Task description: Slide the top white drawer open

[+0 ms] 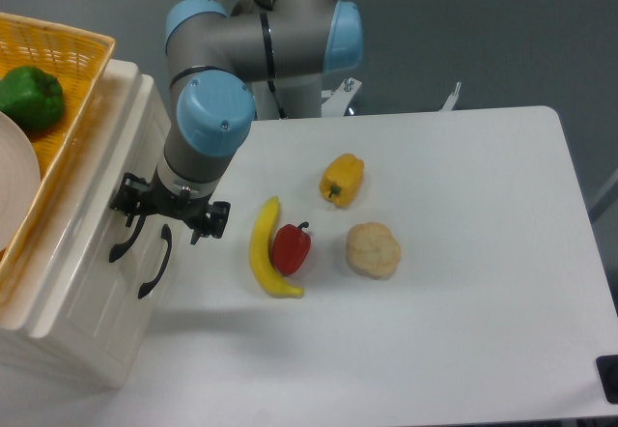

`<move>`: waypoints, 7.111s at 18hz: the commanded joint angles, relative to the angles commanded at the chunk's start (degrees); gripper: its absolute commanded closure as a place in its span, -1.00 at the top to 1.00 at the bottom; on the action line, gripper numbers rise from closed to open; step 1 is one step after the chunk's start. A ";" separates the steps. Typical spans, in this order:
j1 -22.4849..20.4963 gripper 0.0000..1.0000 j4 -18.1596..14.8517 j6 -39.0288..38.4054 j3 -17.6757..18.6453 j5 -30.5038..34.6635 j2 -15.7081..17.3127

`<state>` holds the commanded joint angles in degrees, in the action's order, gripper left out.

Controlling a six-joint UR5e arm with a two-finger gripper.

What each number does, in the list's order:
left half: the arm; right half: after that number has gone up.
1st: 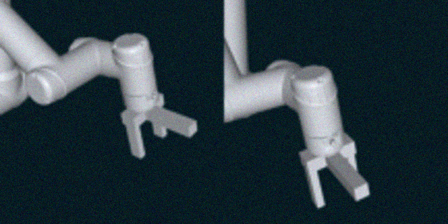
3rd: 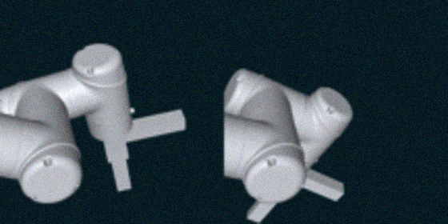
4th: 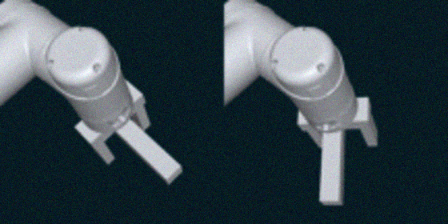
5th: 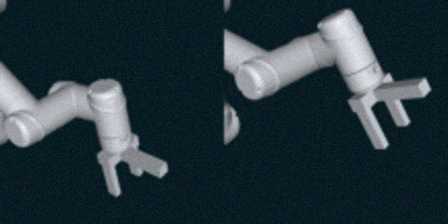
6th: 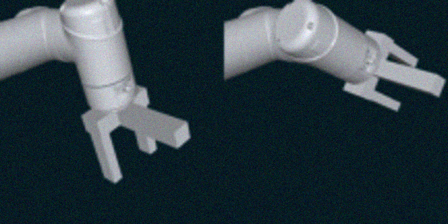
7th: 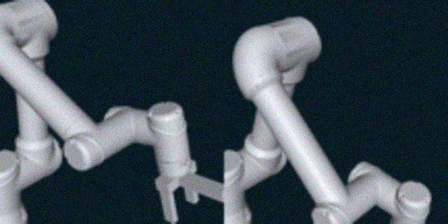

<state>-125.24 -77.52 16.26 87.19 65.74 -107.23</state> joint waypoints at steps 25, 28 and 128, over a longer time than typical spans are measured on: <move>0.17 1.00 0.44 2.46 -0.26 5.19 -0.53; 0.00 1.00 0.44 2.99 -0.18 5.27 -0.53; -29.71 1.00 7.47 65.46 -4.04 16.70 -10.19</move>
<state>-154.95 -70.05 81.72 83.15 82.44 -117.41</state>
